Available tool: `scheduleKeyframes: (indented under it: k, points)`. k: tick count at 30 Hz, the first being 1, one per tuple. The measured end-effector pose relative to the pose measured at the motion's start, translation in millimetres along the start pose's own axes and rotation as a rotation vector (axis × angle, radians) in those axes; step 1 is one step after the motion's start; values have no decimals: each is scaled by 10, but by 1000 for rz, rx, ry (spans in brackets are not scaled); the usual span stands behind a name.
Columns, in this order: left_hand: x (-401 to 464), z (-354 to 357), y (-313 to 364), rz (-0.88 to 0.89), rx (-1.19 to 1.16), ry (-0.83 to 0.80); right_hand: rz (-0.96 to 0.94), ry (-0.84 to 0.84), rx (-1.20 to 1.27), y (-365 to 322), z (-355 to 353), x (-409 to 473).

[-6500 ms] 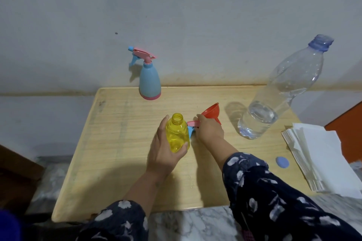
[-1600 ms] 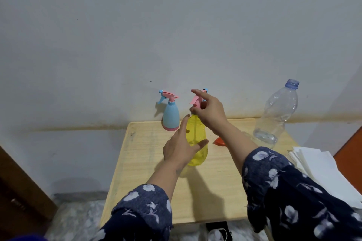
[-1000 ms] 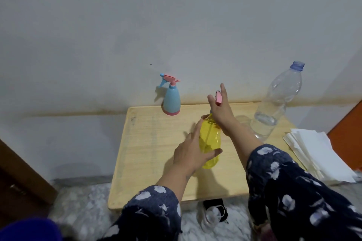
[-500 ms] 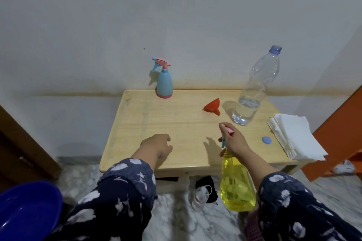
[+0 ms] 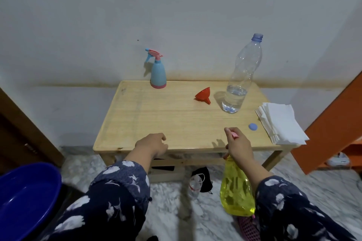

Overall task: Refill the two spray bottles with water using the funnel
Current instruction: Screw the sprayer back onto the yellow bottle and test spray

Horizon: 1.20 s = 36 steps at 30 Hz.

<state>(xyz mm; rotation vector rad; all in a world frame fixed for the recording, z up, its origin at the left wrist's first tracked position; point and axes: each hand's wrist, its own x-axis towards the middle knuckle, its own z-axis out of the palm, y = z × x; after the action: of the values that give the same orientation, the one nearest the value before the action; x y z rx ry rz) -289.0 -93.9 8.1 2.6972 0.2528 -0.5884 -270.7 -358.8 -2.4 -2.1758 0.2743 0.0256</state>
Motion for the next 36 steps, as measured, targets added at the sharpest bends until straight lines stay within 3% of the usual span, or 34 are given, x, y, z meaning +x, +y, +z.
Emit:
scheduleKeyframes:
  k: [19, 26, 31, 36]
  points:
    - [-299, -87, -442, -87, -38, 98, -195, -421, 168, -704, 720, -386]
    - [-343, -131, -632, -136, -39, 116, -221, -506, 158, -836, 1024, -485]
    - [-346, -137, -643, -131, -52, 110, -200, -497, 198, -881, 1004, -428]
    - [-264, -155, -450, -61, -149, 94, -270, -355, 275, -1049, 859, -258]
